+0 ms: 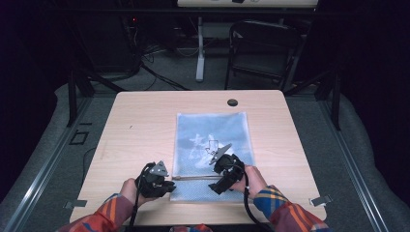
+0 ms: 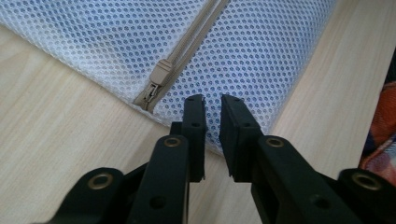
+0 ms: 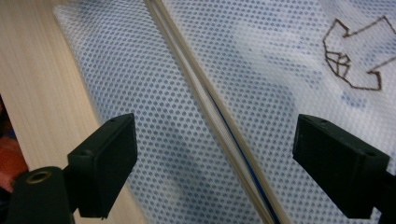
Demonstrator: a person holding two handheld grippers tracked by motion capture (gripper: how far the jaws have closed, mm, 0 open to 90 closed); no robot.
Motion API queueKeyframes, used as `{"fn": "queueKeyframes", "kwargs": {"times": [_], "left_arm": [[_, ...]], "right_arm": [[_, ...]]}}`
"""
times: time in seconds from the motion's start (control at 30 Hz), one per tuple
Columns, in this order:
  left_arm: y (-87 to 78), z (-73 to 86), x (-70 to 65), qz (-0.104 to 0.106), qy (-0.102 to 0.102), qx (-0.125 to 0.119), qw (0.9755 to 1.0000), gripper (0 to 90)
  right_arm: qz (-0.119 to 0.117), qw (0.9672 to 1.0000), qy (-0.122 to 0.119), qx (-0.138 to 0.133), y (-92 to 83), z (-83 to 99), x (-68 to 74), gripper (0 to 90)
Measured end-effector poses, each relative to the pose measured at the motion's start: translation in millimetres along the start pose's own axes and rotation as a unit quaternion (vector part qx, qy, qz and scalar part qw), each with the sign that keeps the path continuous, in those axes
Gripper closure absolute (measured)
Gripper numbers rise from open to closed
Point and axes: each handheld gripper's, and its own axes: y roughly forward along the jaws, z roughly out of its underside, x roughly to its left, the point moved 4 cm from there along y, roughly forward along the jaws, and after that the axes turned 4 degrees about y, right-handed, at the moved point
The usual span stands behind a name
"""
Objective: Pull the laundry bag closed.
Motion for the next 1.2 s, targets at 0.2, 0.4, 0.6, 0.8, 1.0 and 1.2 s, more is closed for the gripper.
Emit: {"fn": "queueKeyframes", "kwargs": {"times": [0.2, 0.4, 0.6, 0.8, 1.0, 1.2], "left_arm": [[7.5, 0.4, -0.3, 0.009, -0.002, 0.001, 1.0, 89.2], [14.1, 1.6, -1.1, 0.014, 0.003, 0.006, 0.9999, 89.9], [15.2, 5.4, 2.1, 0.014, 0.007, -0.001, 0.9999, 89.9], [18.3, 7.5, 2.3, 0.021, 0.023, -0.005, 0.9995, 89.9], [19.2, 8.9, 3.4, 0.025, 0.025, -0.01, 0.9993, 90.0], [19.4, 8.4, 3.1, 0.022, 0.015, -0.009, 0.9996, 90.0]], "right_arm": [[-0.006, 0.9999, -0.012, -0.009, 11.1, -13.4, 7.4, 22.4], [-0.013, 0.9992, -0.019, -0.033, 22.1, -28.0, 14.0, 28.9], [-0.02, 0.9981, -0.029, -0.051, 30.1, -37.3, 19.4, 36.3], [-0.024, 0.9975, -0.037, -0.056, 39.0, -44.4, 25.7, 48.5], [-0.021, 0.9969, -0.046, -0.061, 48.0, -52.3, 31.2, 61.1], [-0.026, 0.996, -0.058, -0.062, 55.8, -59.7, 36.1, 70.0]]}}
